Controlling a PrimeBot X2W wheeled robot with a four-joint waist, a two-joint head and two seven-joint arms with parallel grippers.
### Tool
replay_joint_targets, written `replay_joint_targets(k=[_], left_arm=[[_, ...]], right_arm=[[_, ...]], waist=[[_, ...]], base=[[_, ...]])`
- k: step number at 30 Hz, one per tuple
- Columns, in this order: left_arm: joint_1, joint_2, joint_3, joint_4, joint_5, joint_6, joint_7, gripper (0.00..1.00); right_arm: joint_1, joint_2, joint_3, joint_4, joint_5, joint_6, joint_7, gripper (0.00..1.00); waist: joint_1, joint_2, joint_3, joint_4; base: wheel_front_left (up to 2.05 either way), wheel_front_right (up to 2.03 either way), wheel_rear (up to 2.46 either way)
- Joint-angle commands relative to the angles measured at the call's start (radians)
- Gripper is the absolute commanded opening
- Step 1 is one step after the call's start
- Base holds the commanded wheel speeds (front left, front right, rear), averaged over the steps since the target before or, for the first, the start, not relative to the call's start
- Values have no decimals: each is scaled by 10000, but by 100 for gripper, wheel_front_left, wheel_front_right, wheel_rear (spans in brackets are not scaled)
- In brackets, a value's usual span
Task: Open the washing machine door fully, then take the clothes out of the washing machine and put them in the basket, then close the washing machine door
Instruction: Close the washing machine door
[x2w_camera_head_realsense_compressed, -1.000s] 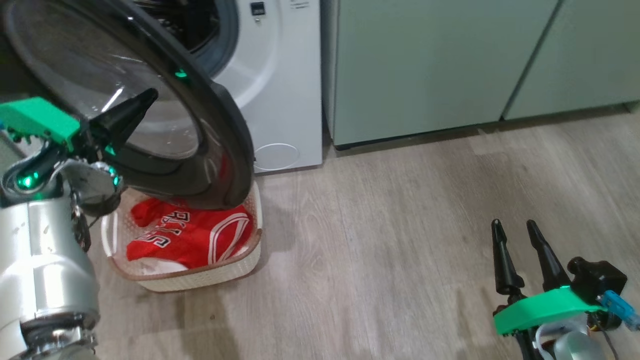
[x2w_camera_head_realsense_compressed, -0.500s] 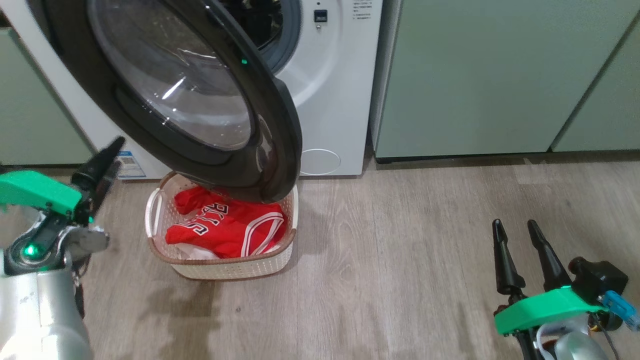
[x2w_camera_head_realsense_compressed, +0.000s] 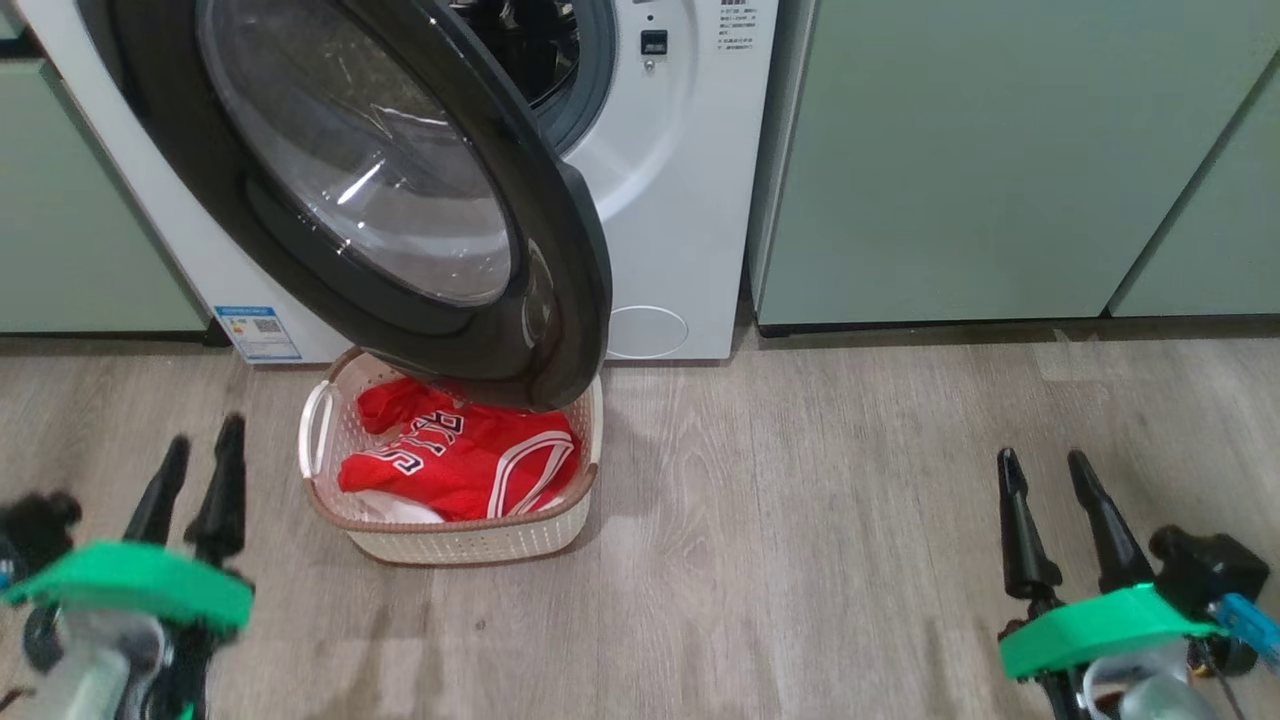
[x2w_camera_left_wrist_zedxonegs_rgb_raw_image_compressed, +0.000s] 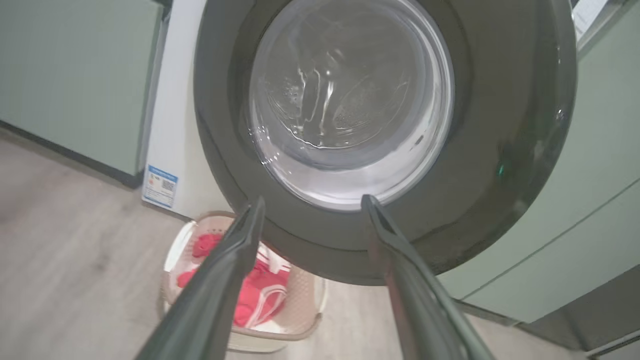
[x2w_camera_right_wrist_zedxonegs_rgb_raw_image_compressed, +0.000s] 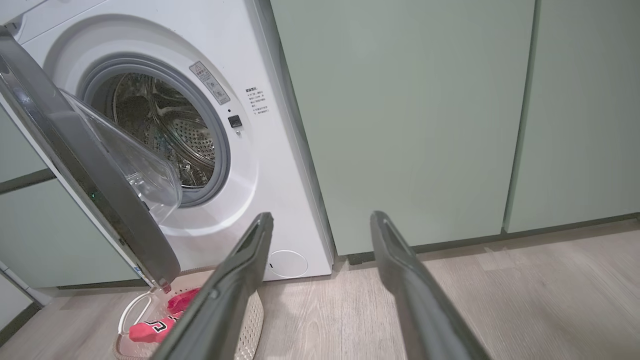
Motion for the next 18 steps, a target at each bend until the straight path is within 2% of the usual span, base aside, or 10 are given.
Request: replay_joint_targets(k=[1, 5, 11, 18], left_arm=[[-375, 645, -111, 183, 338, -62, -900, 100], [-317, 751, -399, 678, 940, -62, -1171, 100], [250, -129, 905, 81, 3071, -62, -1185, 100], [898, -834, 1580, -465, 4885, -63, -1186, 100]], right_arm=[[-73, -49, 134, -303, -56, -7, -92, 100], [-20, -46, 98, -279, -43, -7, -92, 100], [70, 19, -59, -250, -31, -7, -92, 100], [129, 128, -112, -226, -8, -7, -92, 100]], waist=[[0, -1, -32, -31], [0, -1, -58, -46], [0, -1, -59, -56], [0, -1, -64, -70]], base=[[0, 0, 0], [0, 0, 0], [0, 0, 0], [0, 0, 0]])
